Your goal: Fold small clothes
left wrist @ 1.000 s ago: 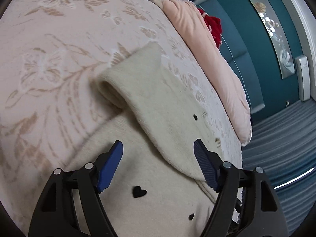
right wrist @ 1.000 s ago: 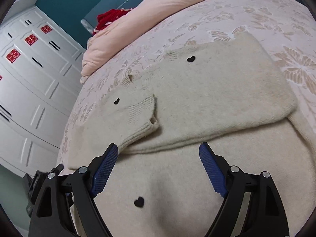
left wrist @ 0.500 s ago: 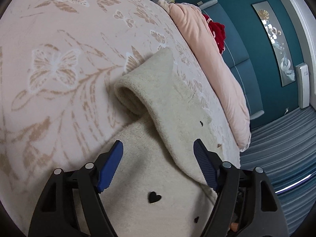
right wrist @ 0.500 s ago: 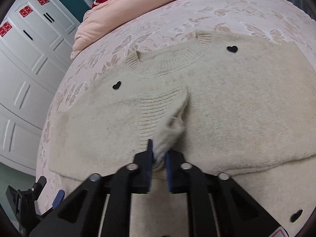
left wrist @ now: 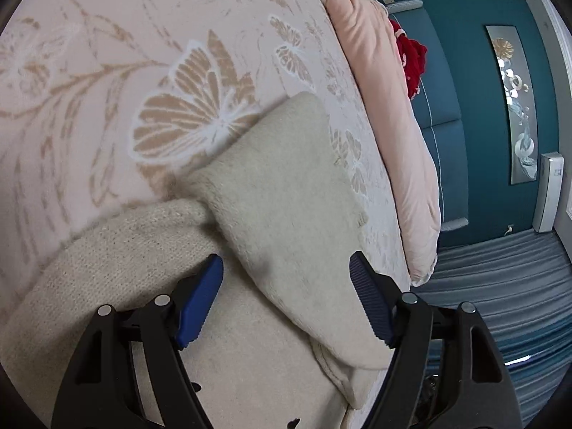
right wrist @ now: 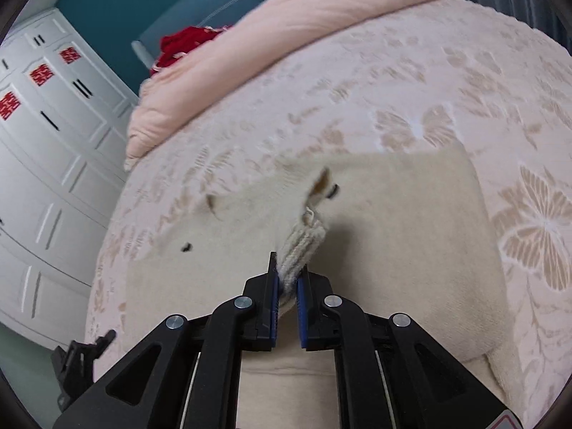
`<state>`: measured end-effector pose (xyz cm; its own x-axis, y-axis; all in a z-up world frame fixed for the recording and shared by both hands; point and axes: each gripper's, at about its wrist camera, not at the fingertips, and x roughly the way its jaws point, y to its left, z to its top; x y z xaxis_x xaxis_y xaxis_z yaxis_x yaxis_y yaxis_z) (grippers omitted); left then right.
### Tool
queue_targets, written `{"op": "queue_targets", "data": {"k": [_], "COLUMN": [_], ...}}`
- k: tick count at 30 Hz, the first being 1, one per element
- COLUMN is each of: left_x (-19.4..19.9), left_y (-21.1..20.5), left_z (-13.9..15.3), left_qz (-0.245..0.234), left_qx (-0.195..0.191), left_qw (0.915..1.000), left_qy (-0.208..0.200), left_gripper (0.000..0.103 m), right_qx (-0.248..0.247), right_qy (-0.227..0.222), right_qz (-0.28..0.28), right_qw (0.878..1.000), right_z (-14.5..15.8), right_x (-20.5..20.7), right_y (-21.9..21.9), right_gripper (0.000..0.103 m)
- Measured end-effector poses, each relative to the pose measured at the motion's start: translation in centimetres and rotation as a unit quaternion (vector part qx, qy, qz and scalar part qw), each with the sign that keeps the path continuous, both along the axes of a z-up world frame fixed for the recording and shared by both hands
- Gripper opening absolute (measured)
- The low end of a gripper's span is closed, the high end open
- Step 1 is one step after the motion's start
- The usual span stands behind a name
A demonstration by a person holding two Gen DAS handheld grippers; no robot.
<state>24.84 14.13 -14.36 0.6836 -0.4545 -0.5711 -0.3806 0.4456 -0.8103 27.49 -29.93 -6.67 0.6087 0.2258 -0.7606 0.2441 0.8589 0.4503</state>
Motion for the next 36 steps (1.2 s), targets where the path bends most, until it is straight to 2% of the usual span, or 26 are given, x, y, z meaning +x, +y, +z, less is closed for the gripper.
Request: {"op": "queue_targets", "data": {"k": [3, 4, 5, 6, 7, 9, 11, 13, 15, 17, 21, 24, 25, 26, 28, 31, 34, 36], "left_x": [0.5, 0.9, 1.3, 1.6, 1.8, 1.3, 1.0, 1.4, 1.6, 1.3, 1.0, 0.6, 0.3, 0.2, -0.1, -0.2, -0.3, -0.3], "left_y": [0.1, 0.1, 0.1, 0.3, 0.5, 1.2, 1.4, 1.0, 0.7, 0.6, 0.4, -0.2, -0.4, -0.2, -0.1, -0.2, -0.1, 0.0], "left_z": [0.1, 0.1, 0.3, 0.6, 0.9, 1.6, 1.6, 0.6, -0.5, -0.8, -1.0, -1.3, -1.4, -1.5, -1.9, -1.9, -2.0, -2.1], "left_qz": [0.013, 0.011, 0.008, 0.009, 0.012, 0.028, 0.024, 0.003, -0.01, -0.013, -0.025, -0.035, -0.034, -0.03, -0.024, -0.022, -0.021, -0.02], "left_qx": [0.006, 0.016, 0.031, 0.047, 0.058, 0.075, 0.096, 0.116, 0.128, 0.144, 0.171, 0.199, 0.201, 0.195, 0.186, 0.186, 0.18, 0.175], "left_qw": [0.9999, 0.9998, 0.9995, 0.9989, 0.9982, 0.9967, 0.9951, 0.9933, 0.9916, 0.9895, 0.9847, 0.9776, 0.9767, 0.9776, 0.9789, 0.9783, 0.9791, 0.9797], "left_qy": [-0.003, -0.001, 0.002, 0.006, 0.003, -0.006, -0.01, 0.007, 0.018, 0.004, -0.022, -0.058, -0.067, -0.072, -0.081, -0.088, -0.092, -0.096], "left_gripper": [0.063, 0.054, 0.034, 0.025, 0.011, 0.01, 0.01, 0.009, 0.008, 0.008, 0.01, 0.01, 0.01, 0.01, 0.01, 0.01, 0.01, 0.01], "right_qx": [-0.011, -0.011, -0.009, -0.005, 0.001, 0.015, 0.009, -0.016, -0.021, -0.008, 0.011, -0.03, -0.044, -0.052, -0.06, -0.05, -0.016, -0.019], "right_qy": [-0.002, -0.005, -0.011, -0.019, -0.035, -0.081, -0.1, -0.037, 0.035, 0.031, 0.021, 0.016, -0.002, -0.025, -0.056, -0.061, -0.042, -0.019], "right_qz": [0.013, 0.016, 0.018, 0.02, 0.022, 0.019, 0.004, -0.005, -0.011, -0.022, -0.06, -0.1, -0.098, -0.083, -0.017, 0.123, 0.211, 0.24], "right_qw": [1.0, 1.0, 1.0, 1.0, 0.999, 0.996, 0.995, 0.999, 0.999, 0.999, 0.998, 0.994, 0.994, 0.995, 0.996, 0.989, 0.976, 0.97], "right_z": [-0.6, -0.5, -0.1, 0.4, 1.3, 3.6, 3.8, 0.1, -4.2, -5.5, -5.6, -4.1, -3.0, -1.7, 0.6, 1.9, 0.4, -1.4], "right_x": [-0.4, -0.4, -0.2, -0.3, -0.4, -1.3, -2.3, -2.0, -2.0, -3.1, -5.2, -6.9, -7.4, -7.5, -6.3, -2.2, 2.3, 5.1], "right_y": [0.2, 0.3, 0.5, 0.6, 0.6, 0.0, -1.1, -2.2, -3.1, -3.7, -4.3, -4.1, -3.5, -2.4, 1.3, 9.5, 17.1, 21.4], "right_gripper": [0.008, 0.008, 0.008, 0.008, 0.008, 0.008, 0.007, 0.007, 0.007, 0.007, 0.01, 0.015, 0.015, 0.015, 0.015, 0.015, 0.014, 0.014]}}
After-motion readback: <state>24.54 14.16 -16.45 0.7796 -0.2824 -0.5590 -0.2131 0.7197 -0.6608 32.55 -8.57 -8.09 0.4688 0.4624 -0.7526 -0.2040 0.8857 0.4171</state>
